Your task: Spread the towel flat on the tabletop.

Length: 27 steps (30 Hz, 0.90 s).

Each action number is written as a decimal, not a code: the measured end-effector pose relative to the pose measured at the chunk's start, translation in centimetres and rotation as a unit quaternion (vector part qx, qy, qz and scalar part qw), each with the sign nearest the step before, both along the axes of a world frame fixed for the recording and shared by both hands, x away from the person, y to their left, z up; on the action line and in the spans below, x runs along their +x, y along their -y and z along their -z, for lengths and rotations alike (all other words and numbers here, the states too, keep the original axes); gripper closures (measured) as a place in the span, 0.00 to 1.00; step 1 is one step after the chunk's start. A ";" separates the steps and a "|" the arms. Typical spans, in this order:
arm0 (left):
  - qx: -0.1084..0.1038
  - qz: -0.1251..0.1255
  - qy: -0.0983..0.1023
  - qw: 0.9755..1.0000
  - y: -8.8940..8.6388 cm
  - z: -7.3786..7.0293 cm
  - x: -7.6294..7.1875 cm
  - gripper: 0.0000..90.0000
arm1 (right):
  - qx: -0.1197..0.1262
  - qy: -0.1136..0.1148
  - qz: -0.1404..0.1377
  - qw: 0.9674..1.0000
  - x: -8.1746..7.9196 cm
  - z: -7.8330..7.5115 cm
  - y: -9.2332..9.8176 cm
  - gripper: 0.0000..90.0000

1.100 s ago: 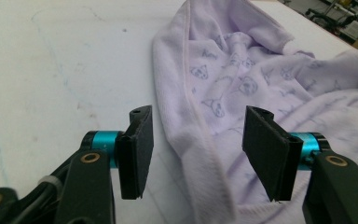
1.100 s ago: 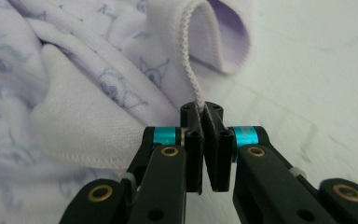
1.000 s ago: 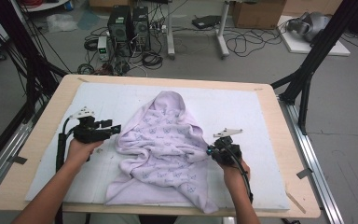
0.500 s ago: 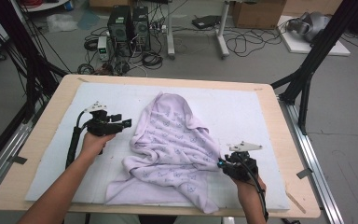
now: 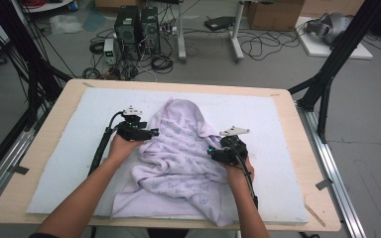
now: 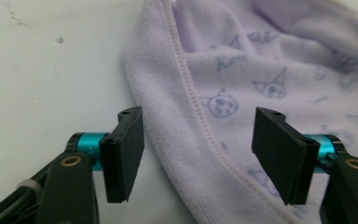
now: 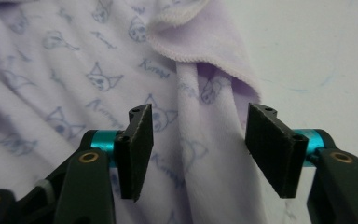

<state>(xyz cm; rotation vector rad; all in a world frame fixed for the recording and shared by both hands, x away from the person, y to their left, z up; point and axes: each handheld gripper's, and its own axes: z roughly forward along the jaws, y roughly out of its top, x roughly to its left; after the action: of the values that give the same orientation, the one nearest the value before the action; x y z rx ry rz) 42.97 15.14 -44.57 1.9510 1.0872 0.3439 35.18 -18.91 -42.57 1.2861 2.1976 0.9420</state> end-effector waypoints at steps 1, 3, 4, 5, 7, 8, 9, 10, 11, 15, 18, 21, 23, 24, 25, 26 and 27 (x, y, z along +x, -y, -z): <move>0.000 0.000 0.000 1.000 0.0 0.0 0.0 0.49 | -0.005 -0.007 -0.001 1.000 0.4 0.3 -0.2 0.50; 0.040 0.013 0.014 0.999 0.0 0.2 -0.3 0.63 | -0.015 -0.025 -0.001 1.000 0.8 0.9 -0.4 0.60; 0.035 0.024 0.008 0.999 -0.2 0.1 -0.3 0.78 | -0.019 -0.038 0.001 0.999 1.0 1.2 -0.4 0.64; 0.035 0.024 0.008 0.999 -0.2 0.1 -0.3 0.91 | -0.019 -0.038 0.001 0.999 1.0 1.2 -0.4 0.64; 0.036 0.035 -0.011 0.999 -0.8 -0.2 -0.6 0.93 | 0.004 -0.048 -0.007 0.999 0.9 1.2 0.1 0.89; 0.033 0.041 -0.016 0.998 -1.1 -0.3 -0.9 0.94 | 0.003 -0.051 -0.011 0.999 0.8 1.1 0.1 0.91; 0.026 0.043 -0.012 0.999 -1.4 -0.4 -1.3 0.94 | 0.003 -0.055 -0.021 0.998 0.7 1.1 0.3 0.92; 0.026 0.043 -0.012 0.999 -1.4 -0.4 -1.3 0.94 | 0.007 -0.062 -0.024 0.998 0.5 1.0 0.3 0.92; 0.020 0.041 -0.013 0.999 -1.8 -0.5 -1.7 0.94 | 0.010 -0.062 -0.028 0.998 0.3 1.0 0.4 0.92; 0.010 0.054 -0.011 0.998 -3.1 -0.7 -4.1 0.94 | 0.015 -0.063 -0.043 0.997 -1.0 1.0 0.7 0.91; 0.004 0.053 -0.002 0.999 -3.5 -0.9 -5.0 0.95 | 0.018 -0.064 -0.048 0.997 -2.2 0.9 0.9 0.91; -0.002 0.059 -0.002 0.998 -4.1 -1.0 -6.2 0.95 | 0.020 -0.062 -0.056 0.996 -3.1 0.9 1.2 0.91; -0.010 0.067 -0.007 0.998 -4.5 -0.7 -7.5 0.95 | 0.021 -0.065 -0.063 0.996 -3.7 0.8 1.3 0.91; -0.015 0.069 -0.007 0.998 -4.6 -0.6 -8.0 0.95 | 0.022 -0.068 -0.065 0.995 -4.1 0.7 1.3 0.91; -0.022 0.068 -0.006 0.997 -4.8 -0.5 -8.5 0.95 | 0.024 -0.070 -0.068 0.995 -4.4 0.6 1.4 0.91; -0.027 0.070 -0.011 0.997 -4.9 -0.4 -8.9 0.95 | 0.025 -0.071 -0.071 0.995 -4.7 0.6 1.4 0.91; -0.027 0.070 -0.011 0.997 -4.9 -0.4 -8.9 0.95 | 0.027 -0.072 -0.074 0.994 -5.0 0.5 1.5 0.91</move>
<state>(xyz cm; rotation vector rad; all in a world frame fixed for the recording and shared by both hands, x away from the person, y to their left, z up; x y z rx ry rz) 34.05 20.01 -44.19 1.9742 0.9573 0.2145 30.14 -20.37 -43.12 1.2647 2.4221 0.9995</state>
